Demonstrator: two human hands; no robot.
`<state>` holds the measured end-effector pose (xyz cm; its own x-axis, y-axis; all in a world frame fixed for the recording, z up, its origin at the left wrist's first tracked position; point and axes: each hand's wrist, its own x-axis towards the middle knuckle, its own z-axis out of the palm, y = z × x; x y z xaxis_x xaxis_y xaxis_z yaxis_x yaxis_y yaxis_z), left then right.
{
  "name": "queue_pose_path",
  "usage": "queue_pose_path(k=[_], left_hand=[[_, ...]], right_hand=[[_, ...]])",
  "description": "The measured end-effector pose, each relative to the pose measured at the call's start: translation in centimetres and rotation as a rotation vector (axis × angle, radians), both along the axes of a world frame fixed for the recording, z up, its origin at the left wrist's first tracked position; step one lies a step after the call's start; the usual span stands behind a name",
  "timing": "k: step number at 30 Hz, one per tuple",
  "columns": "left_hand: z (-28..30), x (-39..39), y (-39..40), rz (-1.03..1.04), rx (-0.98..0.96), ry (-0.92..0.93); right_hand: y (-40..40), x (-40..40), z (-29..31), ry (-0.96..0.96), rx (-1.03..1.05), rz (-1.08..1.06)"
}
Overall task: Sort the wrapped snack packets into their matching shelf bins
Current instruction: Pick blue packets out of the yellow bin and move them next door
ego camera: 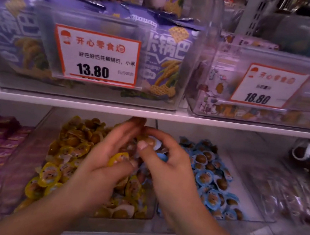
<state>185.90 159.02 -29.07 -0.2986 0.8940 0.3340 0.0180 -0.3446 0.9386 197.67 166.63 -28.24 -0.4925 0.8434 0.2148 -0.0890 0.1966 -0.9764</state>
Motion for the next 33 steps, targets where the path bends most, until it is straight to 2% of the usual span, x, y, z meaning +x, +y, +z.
queue_pose_path(k=[2,3,7,10,12,15,17,19,22,25,27,30,33], left_hand=[[0.0,-0.7,0.8,0.081,0.031,-0.044],[-0.3,-1.2,1.1,0.165,0.008,0.012],[-2.4,-3.8,2.2,0.472,-0.195,0.625],[-3.3,-4.9,2.9,0.537,-0.278,0.893],[-3.5,-4.9,3.1,0.562,-0.345,1.01],[-3.5,-4.6,3.2,0.516,-0.43,1.158],[-3.6,-4.6,3.7,0.43,-0.405,1.225],[-3.7,-4.6,4.7,0.292,-0.377,1.301],[-4.9,-4.6,7.0,0.09,-0.428,1.53],[-6.2,-5.2,8.9,0.037,-0.508,1.614],[-6.5,-6.1,9.5,0.09,-0.545,1.618],[-6.4,-8.1,9.5,0.239,-0.611,1.635],[-5.5,-10.8,8.9,0.283,-0.657,1.614]], right_hand=[[1.8,1.8,0.2,0.078,-0.084,-0.028],[3.1,2.9,0.1,0.061,-0.123,-0.028],[8.5,7.0,-1.7,-0.301,-0.233,-0.024],[12.5,8.6,-3.5,-0.215,-0.292,-0.218],[14.1,9.3,-3.7,-0.274,-0.248,-0.308],[13.8,9.6,-4.0,-0.453,-0.049,-0.423],[12.0,8.5,-4.2,-0.435,0.109,-0.424],[9.4,6.4,-4.3,-0.351,0.17,-0.275],[5.6,3.2,-5.0,-0.353,0.234,-0.045],[4.1,1.9,-5.5,-0.374,0.275,-0.029],[4.7,1.9,-5.6,-0.404,0.238,-0.048],[5.5,2.2,-5.9,-0.419,0.031,0.004],[5.9,2.1,-6.4,-0.485,0.042,0.027]])
